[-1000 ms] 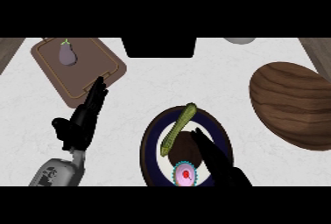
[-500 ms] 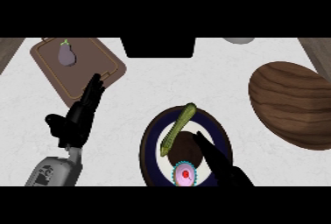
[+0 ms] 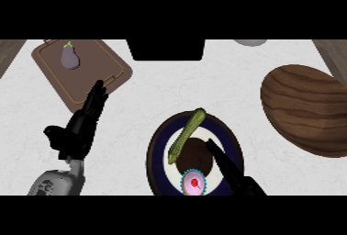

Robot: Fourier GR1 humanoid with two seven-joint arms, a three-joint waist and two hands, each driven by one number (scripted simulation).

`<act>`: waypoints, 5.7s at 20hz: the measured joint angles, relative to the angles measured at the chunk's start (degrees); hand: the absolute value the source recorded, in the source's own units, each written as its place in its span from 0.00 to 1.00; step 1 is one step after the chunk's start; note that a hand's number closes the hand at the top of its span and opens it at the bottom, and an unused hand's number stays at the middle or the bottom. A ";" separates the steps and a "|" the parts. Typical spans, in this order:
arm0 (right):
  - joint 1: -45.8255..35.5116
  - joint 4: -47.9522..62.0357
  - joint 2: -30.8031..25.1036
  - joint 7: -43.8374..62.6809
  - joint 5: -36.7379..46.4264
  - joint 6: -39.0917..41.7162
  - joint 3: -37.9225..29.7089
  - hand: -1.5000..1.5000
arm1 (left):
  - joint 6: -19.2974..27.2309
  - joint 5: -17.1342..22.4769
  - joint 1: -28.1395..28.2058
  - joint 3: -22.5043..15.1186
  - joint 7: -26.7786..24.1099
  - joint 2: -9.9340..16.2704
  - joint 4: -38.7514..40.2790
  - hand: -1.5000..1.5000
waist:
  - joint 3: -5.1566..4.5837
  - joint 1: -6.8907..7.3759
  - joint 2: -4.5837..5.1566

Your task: Pick the cupcake from the plate and place it in the bowl

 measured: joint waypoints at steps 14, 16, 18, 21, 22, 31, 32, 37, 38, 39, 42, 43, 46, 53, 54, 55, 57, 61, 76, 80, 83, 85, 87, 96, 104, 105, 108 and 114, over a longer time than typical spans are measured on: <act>3.23 11.07 2.78 -10.06 -2.00 -4.85 0.46 0.00 | -2.07 -3.13 0.29 1.95 -0.93 -3.70 1.58 0.50 | 0.00 0.00 0.02; 3.48 12.76 2.39 -12.11 -2.76 -4.99 -0.23 0.00 | -2.51 -3.54 -0.06 2.36 -1.06 -4.02 2.07 0.50 | 0.00 -0.01 0.03; 3.72 14.65 2.42 -14.10 -2.45 -5.86 -0.46 0.00 | -2.96 -3.77 0.25 2.83 -1.59 -4.22 1.93 0.50 | 0.00 -0.02 0.03; 3.02 16.74 2.39 -14.14 -0.26 -6.52 -0.50 0.00 | -3.14 -4.25 0.83 2.85 -0.08 -4.29 0.12 0.50 | 0.00 0.03 0.02; 2.94 18.39 2.57 -14.66 1.12 -7.33 -0.08 0.00 | -3.20 -4.25 0.65 3.05 -0.06 -4.41 0.55 0.50 | -0.01 0.02 0.01; 1.52 24.70 3.04 -14.64 5.38 -7.68 0.64 0.00 | -4.58 -4.83 1.03 4.05 1.08 -4.97 -0.81 0.50 | 0.00 0.03 0.02; 1.31 26.19 3.64 -15.44 5.59 -8.17 0.85 1.00 | -4.92 -4.60 0.88 4.58 0.96 -4.94 -0.51 0.50 | -0.01 0.02 0.03; -2.03 28.96 2.47 -18.68 7.31 -5.19 2.67 1.00 | -5.18 -4.94 0.74 4.69 1.09 -5.28 -0.81 0.50 | -0.01 0.14 0.02; -2.84 29.24 2.66 -18.66 8.11 -4.71 3.29 1.00 | -5.61 -4.71 0.94 5.06 0.80 -4.96 -0.80 0.50 | -0.01 0.15 0.02; -3.15 29.82 2.57 -19.41 8.58 -4.47 3.66 1.00 | -5.46 -4.89 0.05 5.36 0.76 -5.12 0.07 0.50 | -0.01 0.11 0.02; -3.52 31.04 3.93 -20.31 9.84 -4.73 5.33 1.00 | -5.78 -5.31 0.77 5.30 0.41 -5.45 -0.09 0.50 | -0.02 0.09 0.00; -2.35 29.92 2.28 -22.00 9.08 -4.18 5.50 1.00 | -5.10 -5.93 0.11 5.01 0.44 -6.09 0.58 0.50 | -0.01 0.00 0.01; 1.29 23.92 -6.35 -29.45 4.09 -0.25 3.70 1.00 | -4.74 -6.05 -0.53 5.66 0.80 -5.94 0.88 0.50 | 0.02 -0.44 -0.03; 8.91 17.29 -27.51 -54.10 -9.83 9.02 -7.47 1.00 | -5.16 -5.59 0.23 6.33 -0.35 -5.81 1.61 0.50 | 0.08 -1.16 -0.08; 10.49 16.54 -29.29 -57.79 -11.24 9.45 -8.86 1.00 | -5.13 -5.68 0.54 6.23 -0.23 -5.78 1.08 0.50 | 0.08 -1.21 -0.13; 12.09 15.79 -30.76 -61.47 -12.80 9.74 -10.36 1.00 | -5.11 -5.66 0.75 6.41 -0.69 -5.78 1.34 0.50 | 0.08 -1.39 -0.16; 14.89 14.32 -33.25 -67.94 -16.26 10.64 -13.63 1.00 | -5.50 -5.36 1.82 6.57 -1.34 -5.60 0.89 0.50 | 0.07 -1.43 -0.22; 20.01 9.15 -36.68 -77.30 -21.44 10.53 -21.32 1.00 | -5.51 -4.98 1.67 7.16 0.37 -5.12 -0.59 0.50 | 0.03 -1.81 -0.34; 30.94 -11.88 -40.18 -67.12 -40.01 11.75 -56.46 1.00 | -5.60 -5.94 -0.43 6.94 -0.40 -6.04 1.98 0.50 | -0.12 -1.12 -0.11; 25.16 -11.78 -41.10 -57.65 -41.95 11.07 -60.29 1.00 | -5.10 -6.91 -0.26 5.53 -0.64 -7.33 2.03 0.50 | -0.13 -0.44 0.00; 19.23 -10.17 -42.75 -51.14 -44.93 10.45 -61.85 1.00 | -6.16 -6.42 0.53 6.00 -0.87 -6.46 1.46 0.50 | -0.11 0.13 0.08; 14.92 -8.87 -44.12 -46.90 -47.67 10.15 -61.53 1.00 | -5.80 -6.69 0.49 5.61 -0.07 -6.90 0.69 0.50 | -0.10 0.43 0.12; 10.61 -8.14 -45.32 -42.50 -48.02 9.09 -60.16 1.00 | -5.92 -6.89 0.30 5.44 0.76 -6.86 -0.03 0.50 | -0.09 0.61 0.14; -5.79 7.34 -49.12 -40.63 -32.21 4.65 -49.69 1.00 | -6.70 -6.81 -1.16 5.38 1.27 -7.10 0.44 0.50 | -0.03 1.88 0.45; -20.17 31.46 -42.91 -49.33 -18.55 1.74 -39.14 1.00 | -6.99 -7.06 -1.65 5.76 -0.12 -7.34 1.98 0.50 | 0.01 1.99 0.52; -21.49 34.86 -42.00 -51.29 -16.80 1.27 -38.29 1.00 | -7.25 -6.95 -1.69 5.96 -0.15 -7.10 2.06 0.50 | 0.01 1.97 0.52; -25.81 43.93 -38.71 -55.50 -12.17 -0.37 -36.18 1.00 | -7.63 -6.39 -2.16 6.68 0.78 -6.73 1.59 0.50 | 0.03 1.73 0.46; -33.08 62.69 -35.66 -62.50 -8.46 2.80 -34.22 0.00 | -6.81 -7.12 -2.24 6.09 0.73 -7.84 1.72 0.50 | 0.05 1.80 0.53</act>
